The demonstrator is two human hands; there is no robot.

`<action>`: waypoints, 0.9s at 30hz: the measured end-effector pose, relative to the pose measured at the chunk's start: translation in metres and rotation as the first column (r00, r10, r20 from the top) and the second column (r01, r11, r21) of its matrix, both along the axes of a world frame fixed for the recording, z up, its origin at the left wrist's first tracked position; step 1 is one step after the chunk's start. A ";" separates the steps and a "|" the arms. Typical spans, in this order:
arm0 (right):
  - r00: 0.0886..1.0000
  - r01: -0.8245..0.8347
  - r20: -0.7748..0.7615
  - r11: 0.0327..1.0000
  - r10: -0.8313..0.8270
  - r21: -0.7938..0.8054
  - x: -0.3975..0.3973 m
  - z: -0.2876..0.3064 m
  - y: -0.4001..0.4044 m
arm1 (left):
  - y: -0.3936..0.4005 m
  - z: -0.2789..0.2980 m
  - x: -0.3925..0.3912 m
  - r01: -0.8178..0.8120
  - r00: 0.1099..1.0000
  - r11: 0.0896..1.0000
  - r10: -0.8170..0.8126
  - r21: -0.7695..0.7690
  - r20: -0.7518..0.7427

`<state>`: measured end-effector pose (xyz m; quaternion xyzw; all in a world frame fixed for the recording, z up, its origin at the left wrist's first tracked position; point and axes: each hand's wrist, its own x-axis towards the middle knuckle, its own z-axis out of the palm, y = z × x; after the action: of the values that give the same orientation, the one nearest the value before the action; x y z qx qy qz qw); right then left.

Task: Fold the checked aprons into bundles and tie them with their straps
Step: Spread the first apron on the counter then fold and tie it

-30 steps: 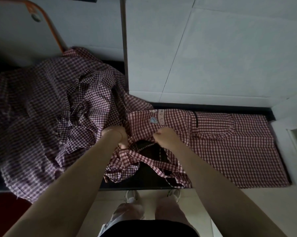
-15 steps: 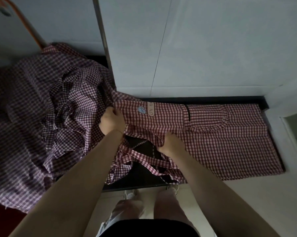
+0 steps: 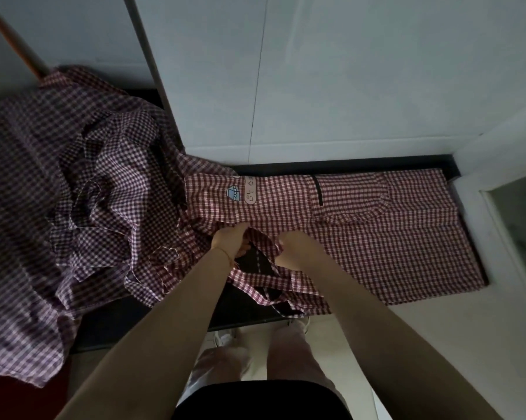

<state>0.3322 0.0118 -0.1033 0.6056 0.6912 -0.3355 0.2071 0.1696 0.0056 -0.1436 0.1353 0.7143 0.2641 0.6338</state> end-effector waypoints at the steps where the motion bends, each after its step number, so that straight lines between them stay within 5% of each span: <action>1: 0.999 -0.045 0.013 0.998 0.045 -0.036 0.002 0.002 0.000 | 0.000 -0.003 -0.001 -0.042 0.998 0.999 0.041 0.018 0.046; 6: 0.988 -0.132 0.049 0.963 0.147 -0.235 0.007 0.004 -0.009 | 0.000 -0.006 0.005 -0.113 0.992 0.993 0.111 0.025 0.052; 13: 0.992 0.053 0.128 0.941 -0.010 -0.333 0.025 0.008 -0.022 | -0.015 0.000 0.018 -0.197 0.972 0.979 0.202 0.054 -0.117; 16: 0.999 0.033 0.046 0.957 -0.021 -0.287 0.033 0.012 -0.021 | -0.024 0.011 0.035 -0.044 0.997 0.999 0.044 -0.009 -0.059; 18: 0.999 -0.025 -0.027 0.980 0.020 -0.198 0.039 0.013 -0.021 | -0.032 0.017 0.053 0.221 0.975 0.975 -0.221 -0.019 -0.034; 21: 0.979 0.064 -0.188 0.994 -0.079 -0.084 0.055 0.013 -0.023 | -0.045 0.025 0.078 0.505 0.863 0.862 -0.503 0.036 -0.059; 27: 0.853 0.337 -0.371 0.931 -0.366 -0.143 0.105 0.007 -0.040 | -0.067 0.041 0.095 0.722 0.664 0.691 -0.697 -0.008 -0.270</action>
<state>0.4370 -0.0277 -0.0962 0.6341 0.5835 -0.5069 0.0218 0.2645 -0.0612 -0.1023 0.4666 0.6652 0.0119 0.5828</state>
